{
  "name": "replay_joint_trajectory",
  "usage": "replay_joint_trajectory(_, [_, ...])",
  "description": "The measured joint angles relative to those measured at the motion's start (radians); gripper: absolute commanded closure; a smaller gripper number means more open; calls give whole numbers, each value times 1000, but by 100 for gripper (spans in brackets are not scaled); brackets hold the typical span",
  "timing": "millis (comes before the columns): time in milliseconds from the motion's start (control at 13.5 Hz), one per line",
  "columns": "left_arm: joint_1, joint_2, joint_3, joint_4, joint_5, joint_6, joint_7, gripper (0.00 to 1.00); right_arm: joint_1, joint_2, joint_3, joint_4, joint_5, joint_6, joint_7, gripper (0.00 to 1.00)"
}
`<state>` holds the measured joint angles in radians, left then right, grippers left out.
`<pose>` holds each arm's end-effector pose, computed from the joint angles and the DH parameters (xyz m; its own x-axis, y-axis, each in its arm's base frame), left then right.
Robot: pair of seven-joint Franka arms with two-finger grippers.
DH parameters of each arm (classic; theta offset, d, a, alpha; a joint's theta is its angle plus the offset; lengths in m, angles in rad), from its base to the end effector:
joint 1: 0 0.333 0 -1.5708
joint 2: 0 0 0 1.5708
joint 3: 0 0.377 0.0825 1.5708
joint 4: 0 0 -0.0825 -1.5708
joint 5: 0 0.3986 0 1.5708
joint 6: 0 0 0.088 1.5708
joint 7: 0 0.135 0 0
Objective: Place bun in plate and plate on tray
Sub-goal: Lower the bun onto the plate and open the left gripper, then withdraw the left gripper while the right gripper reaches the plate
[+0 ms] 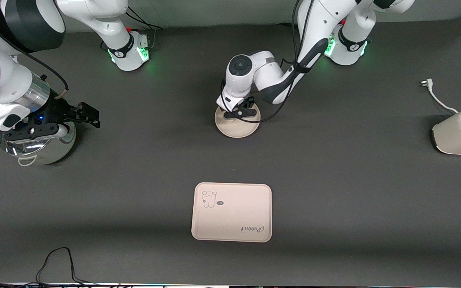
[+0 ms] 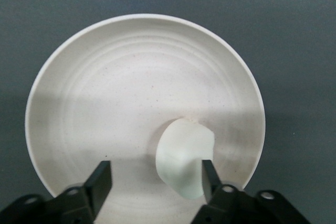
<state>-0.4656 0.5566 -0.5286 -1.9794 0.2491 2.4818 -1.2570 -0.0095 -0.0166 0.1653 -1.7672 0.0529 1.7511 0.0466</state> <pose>0.3730 -0.5361 0.2335 0.9869 0.1333 -0.0911 0.1405 -0.9870 0.0783 0.5633 0.0954 0.5863 0.9950 0.0996 -0.0022 0.0994 -0.9938 -0.0492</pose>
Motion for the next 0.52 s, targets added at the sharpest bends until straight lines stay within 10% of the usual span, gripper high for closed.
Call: replay_joint_trajectory(518, [116, -90, 6, 122, 9, -205, 37, 0, 5, 10, 2, -6, 34, 22, 0, 0])
